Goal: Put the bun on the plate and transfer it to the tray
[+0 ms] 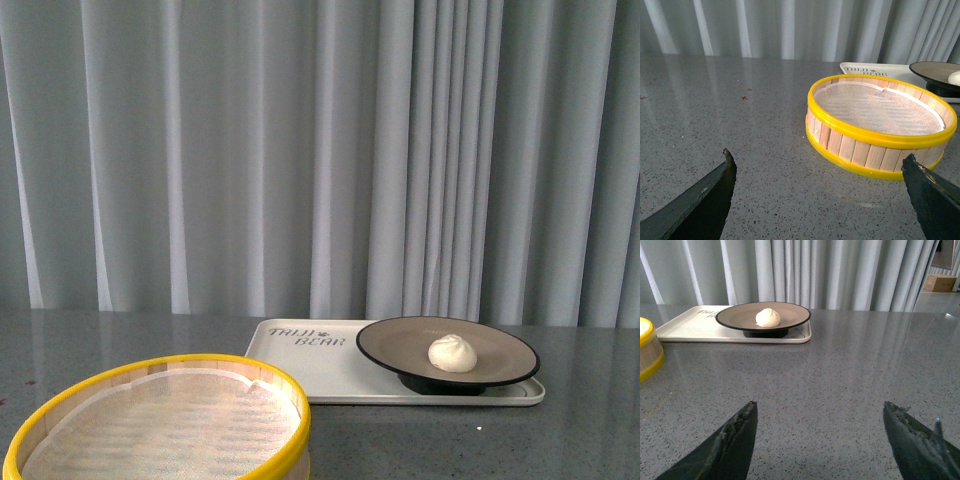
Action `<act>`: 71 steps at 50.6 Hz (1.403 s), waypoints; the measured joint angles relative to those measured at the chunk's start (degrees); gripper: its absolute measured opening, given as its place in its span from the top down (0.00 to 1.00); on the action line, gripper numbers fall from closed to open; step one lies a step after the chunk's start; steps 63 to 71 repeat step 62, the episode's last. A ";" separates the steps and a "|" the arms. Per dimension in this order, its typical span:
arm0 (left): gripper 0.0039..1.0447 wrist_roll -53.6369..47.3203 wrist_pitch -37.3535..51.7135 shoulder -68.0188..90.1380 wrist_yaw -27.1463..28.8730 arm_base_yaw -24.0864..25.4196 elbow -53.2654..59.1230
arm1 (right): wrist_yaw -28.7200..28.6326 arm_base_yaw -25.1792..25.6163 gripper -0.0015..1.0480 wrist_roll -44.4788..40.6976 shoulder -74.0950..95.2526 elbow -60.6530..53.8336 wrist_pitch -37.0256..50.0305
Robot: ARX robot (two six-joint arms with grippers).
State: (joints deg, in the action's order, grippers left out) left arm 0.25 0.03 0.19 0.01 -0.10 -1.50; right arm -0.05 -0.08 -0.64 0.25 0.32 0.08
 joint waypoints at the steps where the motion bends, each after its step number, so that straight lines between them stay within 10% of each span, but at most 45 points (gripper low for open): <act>1: 0.06 0.00 0.00 0.00 0.00 0.00 0.00 | 0.00 0.00 0.27 0.00 0.00 0.00 0.00; 8: 0.06 -0.02 0.00 0.00 0.00 0.00 0.00 | -0.02 0.00 0.06 0.04 0.00 0.00 0.00; 71: 0.06 0.00 0.00 0.00 0.00 0.00 0.00 | 0.00 0.00 0.08 0.02 0.00 0.00 0.00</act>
